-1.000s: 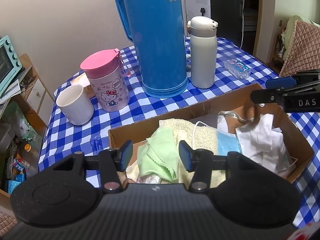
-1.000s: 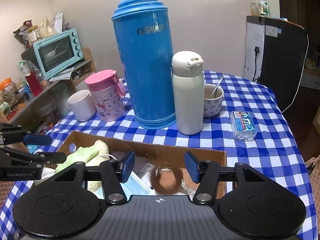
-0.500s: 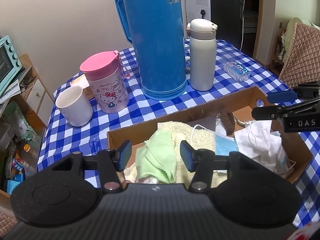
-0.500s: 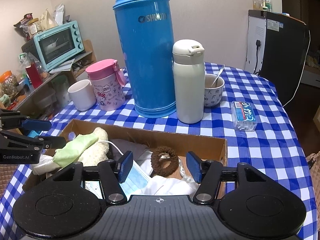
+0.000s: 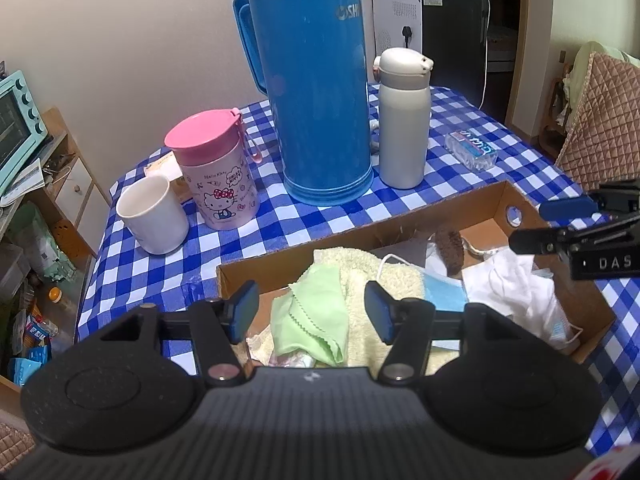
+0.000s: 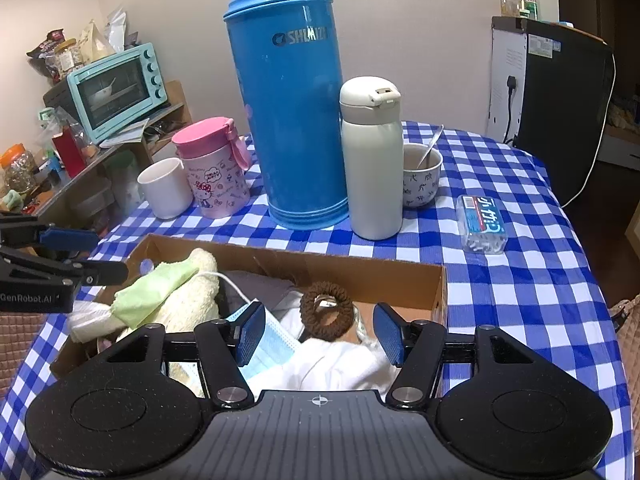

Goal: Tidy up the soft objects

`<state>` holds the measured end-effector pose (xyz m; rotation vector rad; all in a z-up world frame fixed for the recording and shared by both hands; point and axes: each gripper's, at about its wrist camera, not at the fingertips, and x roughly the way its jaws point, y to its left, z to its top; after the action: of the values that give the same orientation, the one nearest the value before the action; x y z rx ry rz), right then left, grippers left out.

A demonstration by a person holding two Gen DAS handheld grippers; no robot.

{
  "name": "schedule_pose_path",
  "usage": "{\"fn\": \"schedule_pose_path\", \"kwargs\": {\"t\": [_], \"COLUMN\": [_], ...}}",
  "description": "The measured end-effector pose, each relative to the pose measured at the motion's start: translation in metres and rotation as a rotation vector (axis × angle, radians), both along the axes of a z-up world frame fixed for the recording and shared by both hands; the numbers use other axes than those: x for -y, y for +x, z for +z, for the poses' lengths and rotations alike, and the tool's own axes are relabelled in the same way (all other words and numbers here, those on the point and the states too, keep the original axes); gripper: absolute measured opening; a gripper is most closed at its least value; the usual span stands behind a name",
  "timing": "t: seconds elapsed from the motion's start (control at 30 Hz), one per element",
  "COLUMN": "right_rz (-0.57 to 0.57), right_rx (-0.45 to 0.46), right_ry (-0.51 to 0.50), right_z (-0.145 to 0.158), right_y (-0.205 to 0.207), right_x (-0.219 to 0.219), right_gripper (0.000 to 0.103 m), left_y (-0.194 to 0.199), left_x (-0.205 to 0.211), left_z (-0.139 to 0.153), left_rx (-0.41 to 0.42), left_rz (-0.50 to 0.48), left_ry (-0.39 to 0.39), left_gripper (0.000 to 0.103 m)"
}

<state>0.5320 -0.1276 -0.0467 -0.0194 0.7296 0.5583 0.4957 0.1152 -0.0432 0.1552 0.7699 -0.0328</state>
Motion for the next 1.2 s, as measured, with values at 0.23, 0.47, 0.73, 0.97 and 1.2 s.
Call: {"fn": "schedule_pose_path", "kwargs": {"t": [0.23,0.47,0.73,0.97,1.2], "right_rz": [-0.026,-0.043,-0.051,-0.045,-0.01], "right_rx": [-0.015,0.022,0.088,0.054,0.015], "right_ry": [0.038,0.064,0.099,0.132,0.144], "right_z": [0.008,0.023,0.046,0.057,0.06], "right_y": [-0.025,-0.065,-0.113,-0.149,-0.191], "right_x": [0.016,0.035,0.057,0.075,0.085], "right_gripper": [0.06,0.061,0.063,0.063,0.063], "left_y": [-0.023,-0.068,-0.124,-0.178,-0.237], "left_x": [0.009,0.028,0.051,0.064,0.081], "left_z": [0.017,0.036,0.055,0.067,0.074], "left_rx": [0.043,0.107,0.128,0.126,0.122], "left_rz": [-0.003,0.007,0.057,0.157,0.215], "left_ry": [-0.02,-0.011,-0.008,-0.046,-0.051], "left_gripper": [0.067,0.079,0.079,0.079,0.079]}}
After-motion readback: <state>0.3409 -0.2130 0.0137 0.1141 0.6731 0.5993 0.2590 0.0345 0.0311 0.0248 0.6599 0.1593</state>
